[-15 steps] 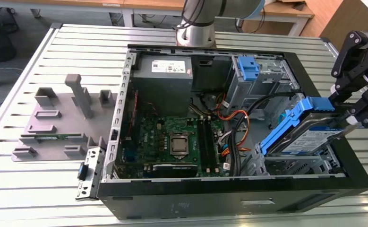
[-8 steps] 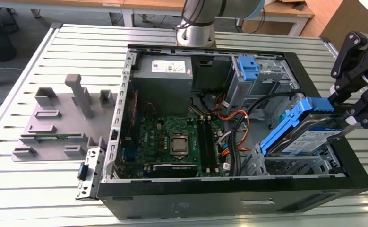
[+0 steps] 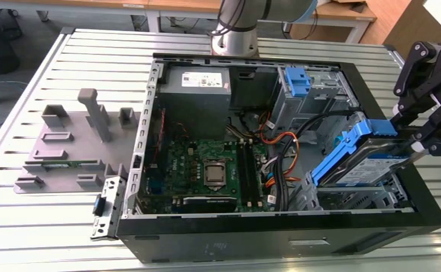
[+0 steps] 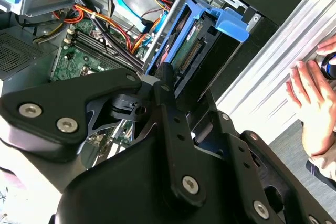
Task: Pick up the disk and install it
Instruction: 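Insert the disk into the insertion slot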
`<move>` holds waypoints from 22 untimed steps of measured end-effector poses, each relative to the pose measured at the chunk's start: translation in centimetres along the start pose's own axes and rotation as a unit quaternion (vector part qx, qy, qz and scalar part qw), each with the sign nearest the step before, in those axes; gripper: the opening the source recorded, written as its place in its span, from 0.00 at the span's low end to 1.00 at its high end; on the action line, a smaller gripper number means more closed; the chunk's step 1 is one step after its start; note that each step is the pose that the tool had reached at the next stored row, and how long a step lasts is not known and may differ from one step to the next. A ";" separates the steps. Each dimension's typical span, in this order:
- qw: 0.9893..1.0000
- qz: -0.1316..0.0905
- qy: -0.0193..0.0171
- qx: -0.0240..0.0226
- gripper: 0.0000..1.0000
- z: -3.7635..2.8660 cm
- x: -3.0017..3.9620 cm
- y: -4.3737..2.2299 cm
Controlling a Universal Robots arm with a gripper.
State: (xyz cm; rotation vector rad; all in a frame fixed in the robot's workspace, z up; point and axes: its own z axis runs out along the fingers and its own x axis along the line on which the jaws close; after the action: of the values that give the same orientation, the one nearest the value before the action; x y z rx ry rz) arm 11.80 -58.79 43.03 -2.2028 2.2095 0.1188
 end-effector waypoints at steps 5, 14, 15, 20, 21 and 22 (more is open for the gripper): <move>1.000 0.000 0.000 0.000 0.35 0.01 0.00 0.00; 1.000 -0.002 0.000 0.009 0.35 0.41 0.03 0.36; 1.000 -0.002 0.000 0.009 0.35 0.44 0.03 0.41; 1.000 -0.002 0.000 0.010 0.35 0.54 0.04 0.48; 1.000 -0.002 0.000 0.010 0.35 0.54 0.04 0.49; 1.000 -0.002 0.000 0.010 0.35 0.54 0.04 0.49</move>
State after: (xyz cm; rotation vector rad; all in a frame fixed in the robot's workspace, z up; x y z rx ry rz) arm 11.30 -58.79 42.51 -2.1968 2.1972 0.0970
